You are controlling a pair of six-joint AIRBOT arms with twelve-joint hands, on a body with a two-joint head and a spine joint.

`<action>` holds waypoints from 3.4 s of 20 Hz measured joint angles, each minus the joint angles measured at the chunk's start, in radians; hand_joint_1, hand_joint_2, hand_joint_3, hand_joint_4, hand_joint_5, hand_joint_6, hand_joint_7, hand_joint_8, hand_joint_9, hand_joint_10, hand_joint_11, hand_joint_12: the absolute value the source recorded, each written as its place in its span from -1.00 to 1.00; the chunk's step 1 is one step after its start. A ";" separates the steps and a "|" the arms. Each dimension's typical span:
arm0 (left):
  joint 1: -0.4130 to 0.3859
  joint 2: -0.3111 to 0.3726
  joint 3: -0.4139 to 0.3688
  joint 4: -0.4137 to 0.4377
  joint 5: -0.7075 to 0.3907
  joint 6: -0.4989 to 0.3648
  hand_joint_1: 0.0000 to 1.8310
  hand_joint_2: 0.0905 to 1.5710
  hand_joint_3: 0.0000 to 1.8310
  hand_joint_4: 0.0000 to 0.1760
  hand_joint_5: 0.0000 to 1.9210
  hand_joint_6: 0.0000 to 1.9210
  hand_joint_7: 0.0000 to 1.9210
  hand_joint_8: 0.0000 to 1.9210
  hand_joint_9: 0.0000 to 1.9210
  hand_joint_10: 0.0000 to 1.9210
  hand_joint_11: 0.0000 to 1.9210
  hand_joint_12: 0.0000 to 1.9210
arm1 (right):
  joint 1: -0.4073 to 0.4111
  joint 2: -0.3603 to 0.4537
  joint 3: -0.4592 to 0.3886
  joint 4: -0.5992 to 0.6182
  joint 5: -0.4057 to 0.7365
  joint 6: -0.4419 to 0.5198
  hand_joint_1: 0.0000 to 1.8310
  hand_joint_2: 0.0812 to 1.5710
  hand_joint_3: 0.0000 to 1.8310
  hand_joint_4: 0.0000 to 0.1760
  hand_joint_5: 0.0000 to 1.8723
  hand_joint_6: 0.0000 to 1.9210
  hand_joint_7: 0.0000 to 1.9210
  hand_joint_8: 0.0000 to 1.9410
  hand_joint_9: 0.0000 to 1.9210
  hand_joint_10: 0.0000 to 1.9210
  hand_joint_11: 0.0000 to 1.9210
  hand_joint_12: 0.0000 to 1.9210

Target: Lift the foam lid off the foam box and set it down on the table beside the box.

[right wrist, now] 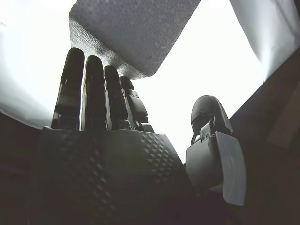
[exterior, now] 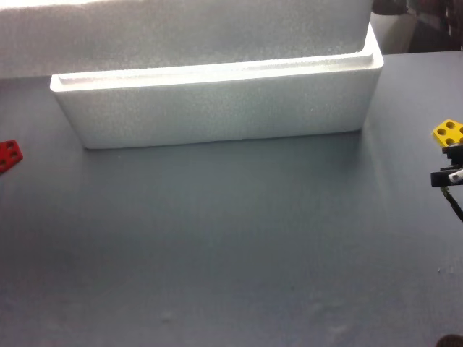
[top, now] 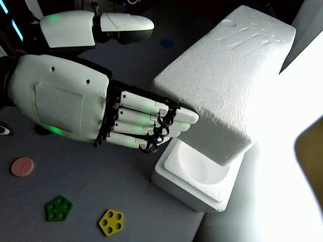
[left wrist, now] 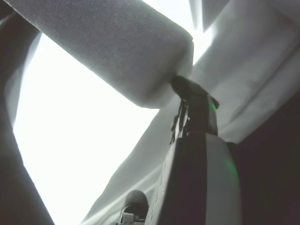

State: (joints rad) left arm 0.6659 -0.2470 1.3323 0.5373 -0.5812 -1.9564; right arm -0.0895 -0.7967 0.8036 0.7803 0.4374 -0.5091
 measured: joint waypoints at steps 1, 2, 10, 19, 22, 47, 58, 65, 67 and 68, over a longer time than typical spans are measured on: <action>0.008 0.003 -0.001 0.002 -0.003 -0.003 -1.00 0.38 -1.00 -0.64 -0.95 -1.00 -1.00 -1.00 -1.00 -1.00 -1.00 -0.48 | 0.000 0.003 -0.009 -0.008 -0.003 0.000 -0.95 0.43 -1.00 -1.00 -0.85 -1.00 -0.81 -1.00 -0.83 -1.00 -1.00 -0.35; 0.012 0.003 0.000 0.002 -0.002 -0.008 -1.00 0.39 -1.00 -0.67 -0.95 -1.00 -1.00 -1.00 -1.00 -1.00 -1.00 -0.53 | 0.000 0.004 -0.013 -0.010 -0.004 0.000 -0.96 0.44 -1.00 -1.00 -0.86 -1.00 -0.81 -1.00 -0.82 -1.00 -1.00 -0.34; 0.012 0.058 -0.013 0.005 -0.017 -0.014 -1.00 0.41 -1.00 -0.60 -0.93 -1.00 -1.00 -1.00 -1.00 -1.00 -1.00 -0.68 | -0.001 0.008 -0.045 -0.021 -0.015 0.000 -0.93 0.44 -1.00 -1.00 -0.84 -0.99 -0.80 -1.00 -0.79 -0.99 -1.00 -0.23; 0.064 0.130 -0.070 0.010 -0.017 -0.039 -1.00 0.42 -1.00 -0.23 -0.90 -1.00 -1.00 -1.00 -1.00 -1.00 -1.00 -0.68 | -0.001 0.025 -0.096 -0.020 -0.008 0.000 -0.90 0.44 -1.00 -1.00 -0.85 -1.00 -0.80 -1.00 -0.80 -1.00 -1.00 -0.21; 0.072 0.143 -0.073 0.013 -0.018 -0.039 -1.00 0.43 -1.00 -0.19 -0.90 -1.00 -1.00 -1.00 -1.00 -1.00 -1.00 -0.71 | -0.003 0.033 -0.121 -0.019 -0.003 0.000 -0.90 0.44 -1.00 -1.00 -0.87 -1.00 -0.81 -1.00 -0.81 -1.00 -1.00 -0.20; 0.059 0.182 -0.079 0.076 -0.018 -0.066 -1.00 0.39 -1.00 -0.33 -0.90 -1.00 -1.00 -1.00 -1.00 -1.00 -1.00 -0.79 | -0.027 0.058 -0.211 -0.026 0.050 -0.001 -0.90 0.50 -1.00 -1.00 -0.86 -1.00 -0.81 -1.00 -0.82 -1.00 -1.00 -0.32; 0.059 0.183 -0.076 0.071 -0.016 -0.054 -1.00 0.37 -1.00 -0.22 -0.88 -0.99 -0.99 -1.00 -1.00 -1.00 -1.00 -0.82 | -0.026 0.070 -0.251 -0.055 0.101 -0.002 -0.92 0.49 -1.00 -1.00 -0.85 -1.00 -0.79 -1.00 -0.80 -1.00 -1.00 -0.26; 0.048 0.198 -0.086 0.084 -0.001 -0.049 -1.00 0.36 -1.00 -0.42 -0.90 -1.00 -1.00 -1.00 -1.00 -1.00 -1.00 -0.89 | -0.034 0.080 -0.291 -0.040 0.109 -0.002 -0.93 0.51 -0.99 -1.00 -0.85 -1.00 -0.81 -1.00 -0.81 -1.00 -1.00 -0.32; 0.040 0.215 -0.093 0.089 -0.006 -0.050 -1.00 0.34 -1.00 -0.36 -0.92 -0.99 -1.00 -1.00 -1.00 -1.00 -1.00 -0.79 | -0.034 0.081 -0.298 -0.041 0.112 -0.002 -0.88 0.48 -1.00 -1.00 -0.84 -0.99 -0.80 -1.00 -0.81 -1.00 -1.00 -0.32; 0.040 0.222 -0.099 0.089 -0.008 -0.050 -1.00 0.33 -1.00 -0.44 -0.93 -1.00 -1.00 -1.00 -1.00 -1.00 -1.00 -0.79 | -0.034 0.083 -0.302 -0.041 0.113 -0.002 -0.86 0.48 -1.00 -1.00 -0.84 -1.00 -0.79 -1.00 -0.80 -1.00 -1.00 -0.26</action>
State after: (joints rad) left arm 0.7059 -0.0254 1.2331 0.6262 -0.5888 -2.0060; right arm -0.1238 -0.7136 0.5018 0.7395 0.5499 -0.5110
